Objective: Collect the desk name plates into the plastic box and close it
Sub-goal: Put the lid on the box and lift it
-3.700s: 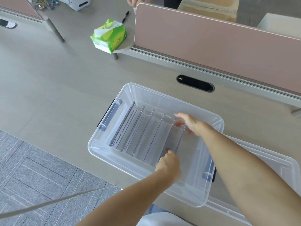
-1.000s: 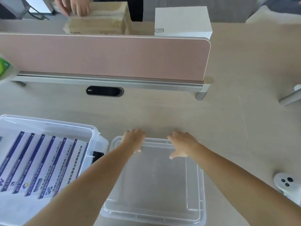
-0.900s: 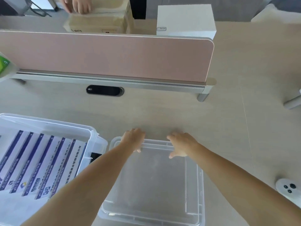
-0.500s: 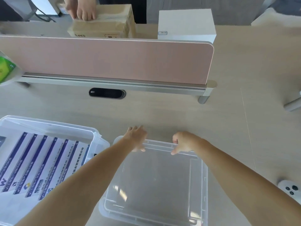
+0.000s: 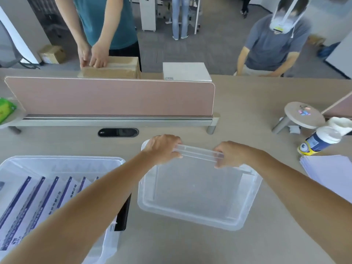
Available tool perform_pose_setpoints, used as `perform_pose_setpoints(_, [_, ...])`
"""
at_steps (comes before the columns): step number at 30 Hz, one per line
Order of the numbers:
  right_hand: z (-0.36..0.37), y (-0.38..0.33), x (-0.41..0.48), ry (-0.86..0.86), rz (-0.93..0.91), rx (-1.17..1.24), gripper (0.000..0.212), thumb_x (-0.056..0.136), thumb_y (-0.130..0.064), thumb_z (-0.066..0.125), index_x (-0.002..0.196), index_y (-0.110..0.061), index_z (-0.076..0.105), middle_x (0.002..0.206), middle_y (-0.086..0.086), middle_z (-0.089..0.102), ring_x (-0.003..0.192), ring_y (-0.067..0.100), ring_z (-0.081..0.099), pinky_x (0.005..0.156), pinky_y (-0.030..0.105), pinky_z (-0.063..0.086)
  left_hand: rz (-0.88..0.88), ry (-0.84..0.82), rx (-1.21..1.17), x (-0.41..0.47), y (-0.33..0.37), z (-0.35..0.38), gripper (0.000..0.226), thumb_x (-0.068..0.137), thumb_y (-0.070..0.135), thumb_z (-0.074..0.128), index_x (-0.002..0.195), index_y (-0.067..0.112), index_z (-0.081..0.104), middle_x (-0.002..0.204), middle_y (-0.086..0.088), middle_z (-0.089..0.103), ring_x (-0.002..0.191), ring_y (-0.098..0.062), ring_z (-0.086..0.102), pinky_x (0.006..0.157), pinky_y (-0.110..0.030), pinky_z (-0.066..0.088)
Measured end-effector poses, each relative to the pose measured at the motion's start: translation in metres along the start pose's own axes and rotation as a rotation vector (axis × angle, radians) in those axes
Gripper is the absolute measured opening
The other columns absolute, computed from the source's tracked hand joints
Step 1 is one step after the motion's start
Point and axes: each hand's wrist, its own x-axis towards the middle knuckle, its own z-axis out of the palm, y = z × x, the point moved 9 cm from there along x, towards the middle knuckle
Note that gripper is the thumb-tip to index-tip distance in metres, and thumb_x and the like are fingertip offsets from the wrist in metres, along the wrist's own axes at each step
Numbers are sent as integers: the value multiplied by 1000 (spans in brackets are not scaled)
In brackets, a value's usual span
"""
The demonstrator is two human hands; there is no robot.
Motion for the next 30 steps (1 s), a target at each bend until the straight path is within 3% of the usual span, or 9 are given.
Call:
perform_pose_setpoints(5, [-30,-48,-64,221,-15,-28,36,84,-28,63,60,-25,37,66,-5,45,66,21,46,59,32,38,15,98,-65,-45,-12,-55,50,92,66,34,107,31,66,109,4,70,103,-26,63,85,-37,50])
perform_pose_setpoints(10, [-30,-118,-116,553,10,-370,20,86,-20,52,99,-34,57,94,-10,52,95,21,59,67,31,46,-241,130,-271,-82,-86,-103,29,94,27,40,106,11,62,97,-10,64,91,-32,58,76,-30,47])
perform_pose_setpoints(13, [-18,-161,-130,754,-59,-569,41,64,-6,72,99,-27,66,83,-2,56,75,25,62,52,31,48,-520,41,-588,-113,-147,-100,29,80,37,52,88,11,62,75,-5,55,68,-26,52,60,-24,44])
perform_pose_setpoints(15, [-12,-193,-137,867,-165,-642,50,49,3,76,93,-20,69,75,2,54,61,27,57,47,31,47,-640,-111,-850,-135,-169,-77,36,77,47,62,99,19,65,97,1,62,89,-27,61,71,-34,56])
perform_pose_setpoints(17, [-4,-223,-137,927,-266,-688,54,47,6,72,96,-17,69,76,3,53,60,27,54,50,32,45,-662,-96,-1001,-149,-188,-65,36,87,45,62,107,16,66,103,0,62,94,-25,63,74,-24,56])
perform_pose_setpoints(22, [14,-274,-102,907,-456,-663,47,55,-2,71,99,-14,63,80,3,53,64,25,51,53,33,45,-819,316,-637,-202,-269,-82,39,95,35,45,80,5,66,62,-8,65,52,-22,64,44,-24,48])
perform_pose_setpoints(24, [21,-291,-86,828,-545,-568,39,75,-37,72,107,-17,63,85,3,55,69,25,53,60,35,46,-812,372,-578,-223,-289,-89,40,98,32,41,79,5,65,64,-12,65,60,-28,68,51,-29,52])
perform_pose_setpoints(26, [24,-300,-68,727,-556,-430,55,88,-62,45,119,-20,62,97,2,59,82,26,57,74,41,48,-809,437,-512,-246,-310,-99,39,98,32,41,79,5,62,73,-18,67,70,-36,70,63,-40,59])
perform_pose_setpoints(30, [17,-298,-19,609,-342,-230,63,93,-63,26,137,-23,47,137,6,47,125,32,46,102,50,34,-872,483,-380,-298,-352,-106,36,96,34,40,80,10,60,69,-14,68,64,-32,69,63,-42,60])
